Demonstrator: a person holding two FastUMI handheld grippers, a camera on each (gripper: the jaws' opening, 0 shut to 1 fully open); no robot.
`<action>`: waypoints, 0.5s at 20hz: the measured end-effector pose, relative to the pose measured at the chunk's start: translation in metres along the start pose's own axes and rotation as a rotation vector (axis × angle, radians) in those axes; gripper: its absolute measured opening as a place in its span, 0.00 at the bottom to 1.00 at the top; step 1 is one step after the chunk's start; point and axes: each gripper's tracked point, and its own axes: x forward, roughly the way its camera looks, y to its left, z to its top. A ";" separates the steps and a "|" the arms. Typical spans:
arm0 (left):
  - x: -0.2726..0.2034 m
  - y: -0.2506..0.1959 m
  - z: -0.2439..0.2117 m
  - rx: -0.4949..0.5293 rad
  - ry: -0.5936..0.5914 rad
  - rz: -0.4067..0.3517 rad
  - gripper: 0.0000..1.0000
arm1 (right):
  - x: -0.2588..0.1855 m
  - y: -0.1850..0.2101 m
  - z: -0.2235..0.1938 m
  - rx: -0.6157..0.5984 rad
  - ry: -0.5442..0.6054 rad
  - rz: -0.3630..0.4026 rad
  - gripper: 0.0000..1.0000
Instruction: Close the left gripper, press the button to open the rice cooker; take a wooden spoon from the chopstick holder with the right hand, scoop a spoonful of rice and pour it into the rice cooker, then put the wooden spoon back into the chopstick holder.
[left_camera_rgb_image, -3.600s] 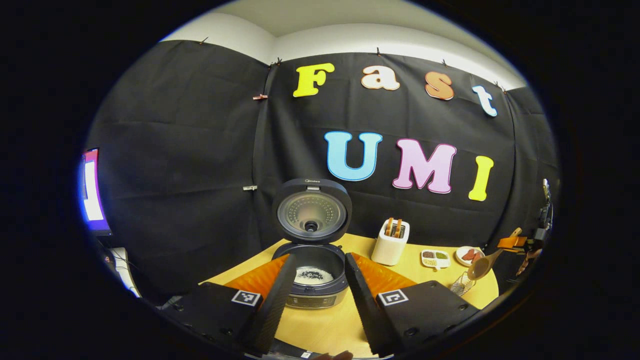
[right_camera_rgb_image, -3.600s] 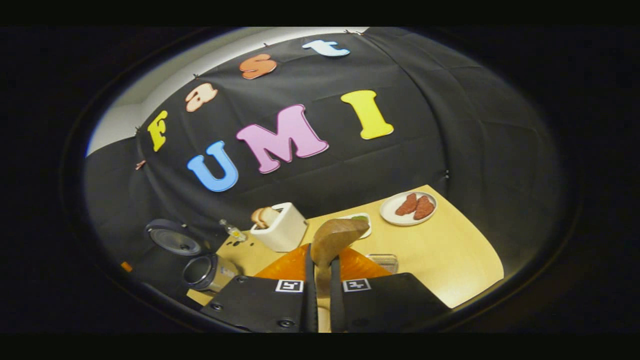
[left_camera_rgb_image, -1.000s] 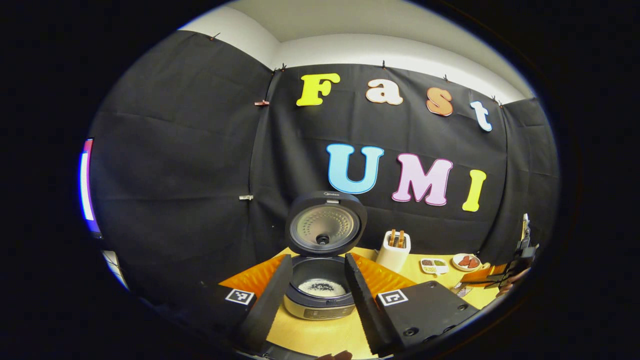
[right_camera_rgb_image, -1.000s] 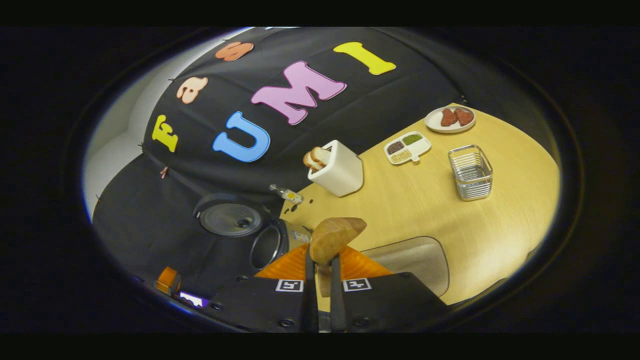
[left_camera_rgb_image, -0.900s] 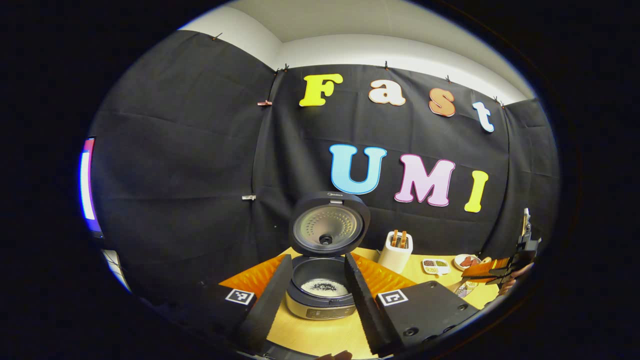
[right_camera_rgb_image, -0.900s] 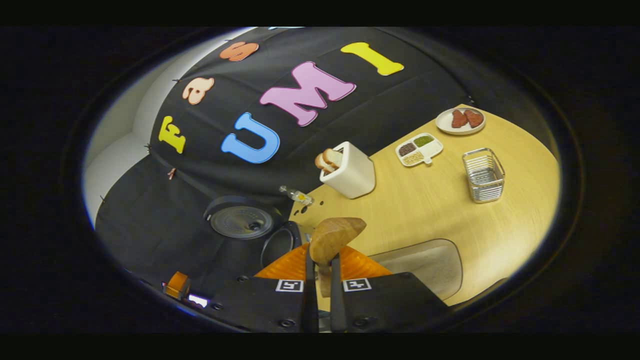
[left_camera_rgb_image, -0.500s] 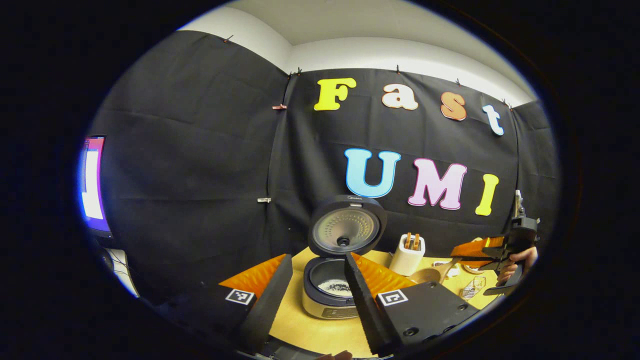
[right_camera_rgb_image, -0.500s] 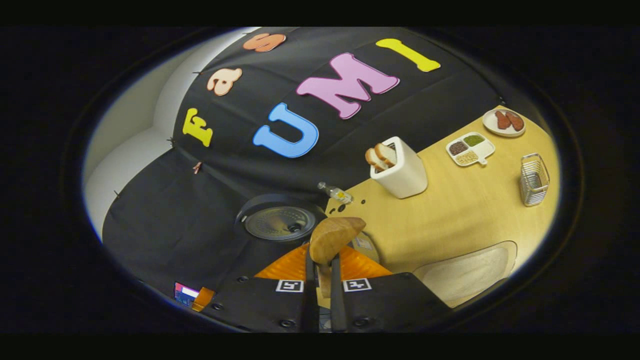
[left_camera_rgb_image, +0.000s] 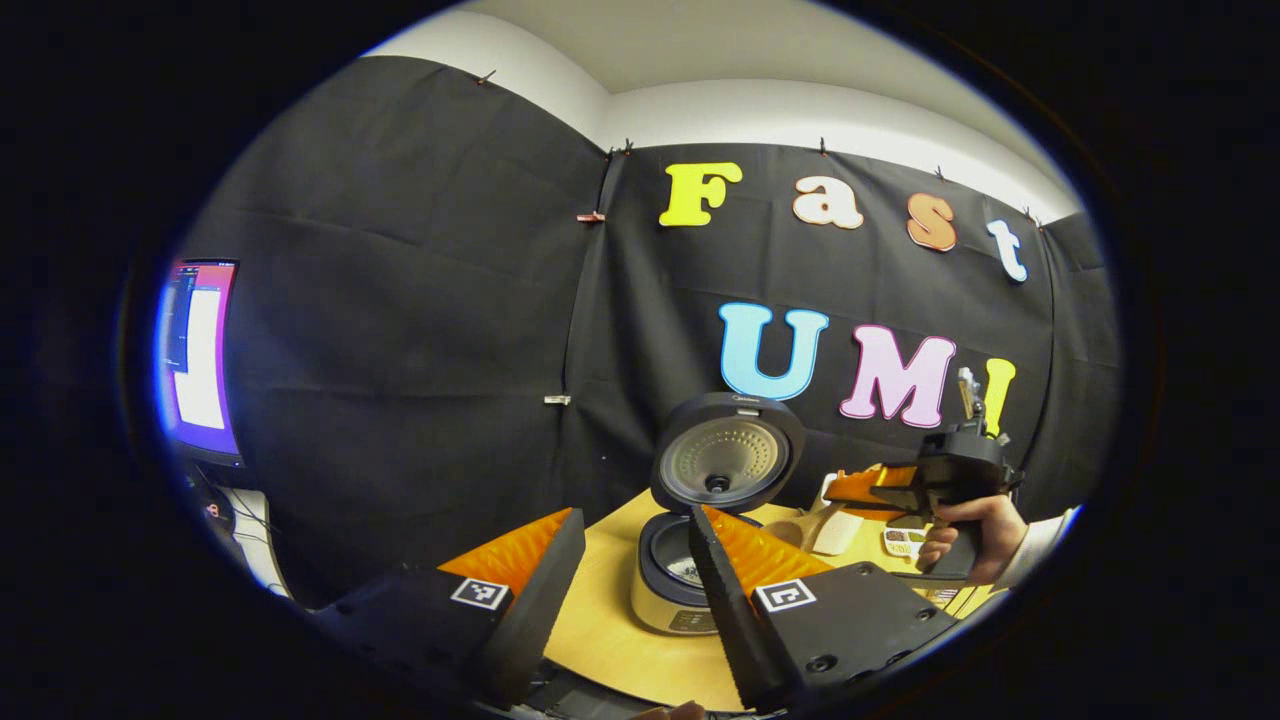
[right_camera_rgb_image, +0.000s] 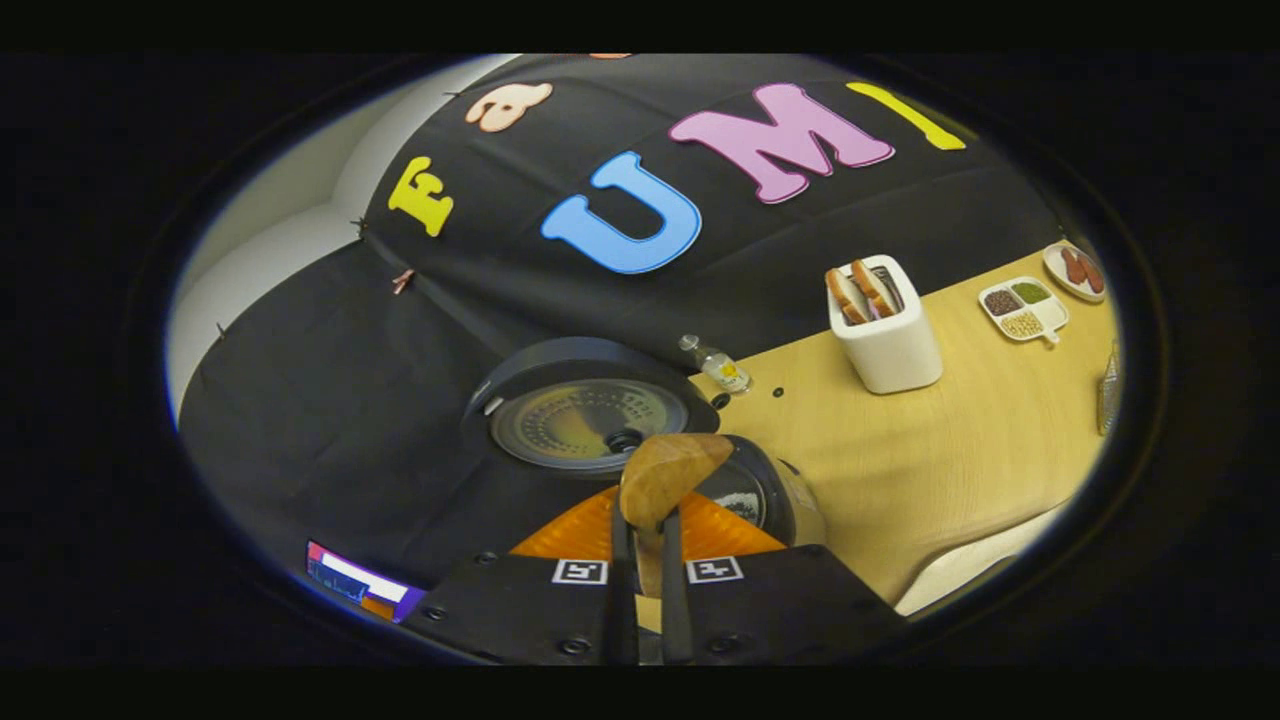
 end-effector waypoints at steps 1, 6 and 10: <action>-0.001 0.002 -0.003 -0.006 0.002 0.004 0.75 | 0.010 0.000 -0.003 -0.033 0.005 -0.015 0.14; -0.002 0.013 -0.008 -0.033 0.010 0.025 0.75 | 0.049 0.024 -0.016 -0.301 0.028 -0.040 0.14; -0.005 0.023 -0.008 -0.044 0.009 0.045 0.75 | 0.064 0.036 -0.034 -0.540 0.049 -0.050 0.14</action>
